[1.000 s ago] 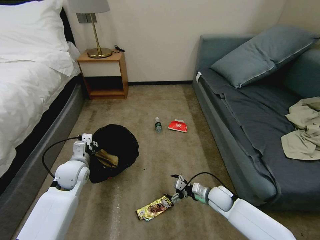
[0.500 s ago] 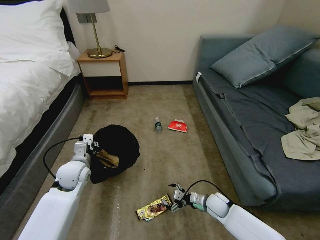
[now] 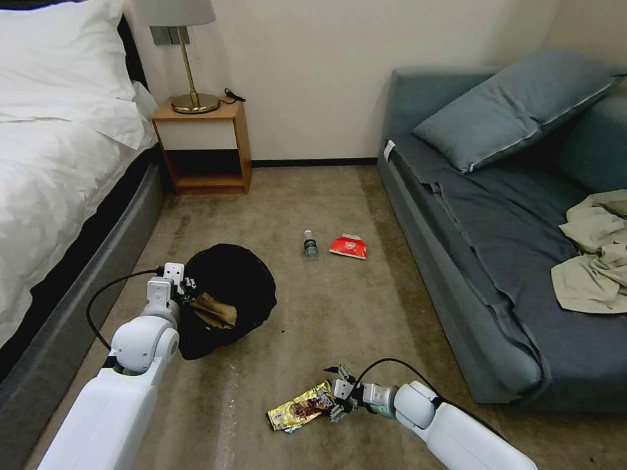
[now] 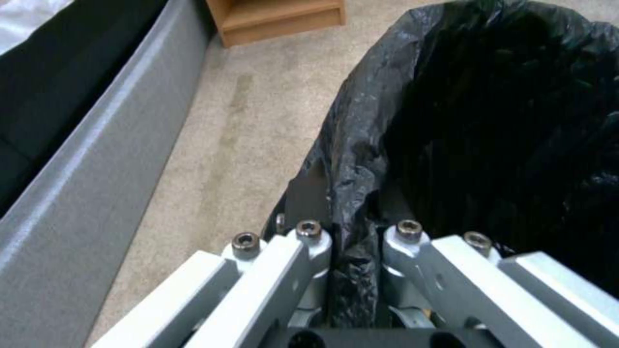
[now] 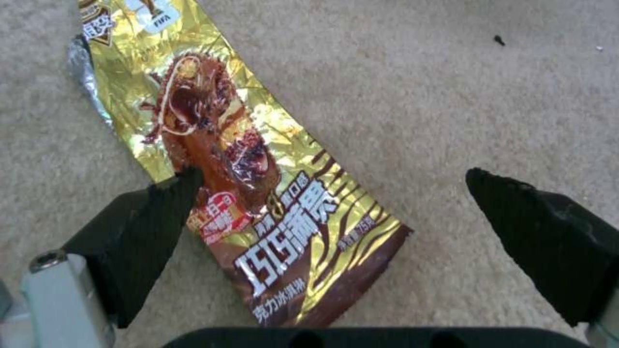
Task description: Pick up the trash bin, then pick up the garbage on the floor and place it into the trash bin.
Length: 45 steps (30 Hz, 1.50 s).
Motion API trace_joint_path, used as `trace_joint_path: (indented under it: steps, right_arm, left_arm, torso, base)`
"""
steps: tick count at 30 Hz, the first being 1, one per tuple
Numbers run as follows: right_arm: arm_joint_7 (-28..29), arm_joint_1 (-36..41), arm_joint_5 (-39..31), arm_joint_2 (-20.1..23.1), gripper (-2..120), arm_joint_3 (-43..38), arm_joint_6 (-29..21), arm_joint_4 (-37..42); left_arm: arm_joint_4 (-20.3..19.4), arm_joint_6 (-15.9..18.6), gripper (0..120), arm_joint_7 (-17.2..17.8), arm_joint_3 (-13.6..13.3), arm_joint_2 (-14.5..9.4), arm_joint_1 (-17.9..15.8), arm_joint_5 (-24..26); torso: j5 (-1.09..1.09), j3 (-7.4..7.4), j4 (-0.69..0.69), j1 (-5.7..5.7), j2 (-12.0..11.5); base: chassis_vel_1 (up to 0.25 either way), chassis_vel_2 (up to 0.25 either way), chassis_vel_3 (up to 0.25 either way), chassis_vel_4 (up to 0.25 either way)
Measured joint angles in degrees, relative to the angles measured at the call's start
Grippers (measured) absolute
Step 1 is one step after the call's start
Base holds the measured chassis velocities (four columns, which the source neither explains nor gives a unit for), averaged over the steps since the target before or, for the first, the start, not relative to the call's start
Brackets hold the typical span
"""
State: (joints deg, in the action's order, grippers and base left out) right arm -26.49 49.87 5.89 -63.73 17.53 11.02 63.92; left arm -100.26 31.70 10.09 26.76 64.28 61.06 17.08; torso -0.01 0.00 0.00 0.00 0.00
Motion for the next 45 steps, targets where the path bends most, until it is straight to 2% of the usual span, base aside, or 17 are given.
trace_joint_path:
  steps: [11, 31, 36, 38, 39, 41, 44, 45]
  right_arm:
    - [0.27, -1.15, 2.75, -4.34, 100, -0.08, 2.49, -5.69]
    - [-2.72, -0.62, 5.76, -2.83, 100, -1.99, 3.64, -6.57]
    - [-3.09, -0.25, 5.96, -3.07, 90, -2.44, 4.05, -6.85]
    - [-3.17, 0.12, 6.12, -3.15, 79, -2.63, 4.3, -6.85]
    - [-3.17, 0.12, 6.12, -3.15, 79, -2.63, 4.3, -6.85]
    - [-3.29, 0.4, 6.29, -3.29, 67, -2.78, 4.59, -7.03]
    - [-3.33, 0.47, 6.35, -3.36, 62, -2.8, 4.72, -7.13]
    - [-3.34, 0.51, 6.41, -3.56, 54, -2.8, 4.81, -7.24]
  left_arm:
    - [-0.09, -0.31, 4, -0.23, 0.29, 0.05, 0.27, -0.01]
    - [0.51, -1.06, 4, -0.48, 0.13, 0.8, 0.06, -0.34]
    - [0.53, -1.12, 4, -0.49, 0.07, 0.85, 0.05, -0.4]
    - [0.54, -1.18, 4, -0.49, 0.07, 0.86, 0.04, -0.42]
    - [0.54, -1.18, 4, -0.49, 0.07, 0.86, 0.04, -0.42]
    - [0.54, -1.19, 4, -0.49, 0.07, 0.85, 0.04, -0.43]
    - [0.55, -1.2, 4, -0.49, 0.07, 0.87, 0.04, -0.43]
    - [0.62, -1.25, 4, -0.5, 0.07, 0.89, 0.02, -0.47]
  torso:
    - [0.01, 0.0, 0.0, 0.0, 0.0]
    - [0.01, 0.0, 0.0, 0.0, 0.0]
    - [-0.02, 0.0, -0.01, 0.0, 0.01]
    - [-0.03, 0.0, -0.02, 0.0, 0.01]
    - [-0.03, 0.0, -0.02, 0.0, 0.01]
    - [-0.03, 0.0, -0.03, 0.0, 0.01]
    - [-0.03, 0.0, -0.03, 0.0, 0.02]
    - [0.01, 0.0, -0.01, 0.0, 0.02]
  base:
    - [0.0, 0.0, 0.0, 0.0]
    - [0.0, 0.0, 0.0, 0.0]
    - [0.0, 0.0, 0.0, 0.0]
    - [0.0, 0.0, 0.0, 0.0]
    - [0.0, 0.0, 0.0, 0.0]
    - [0.0, 0.0, 0.0, 0.0]
    - [0.0, 0.0, 0.0, 0.0]
    - [0.0, 0.0, 0.0, 0.0]
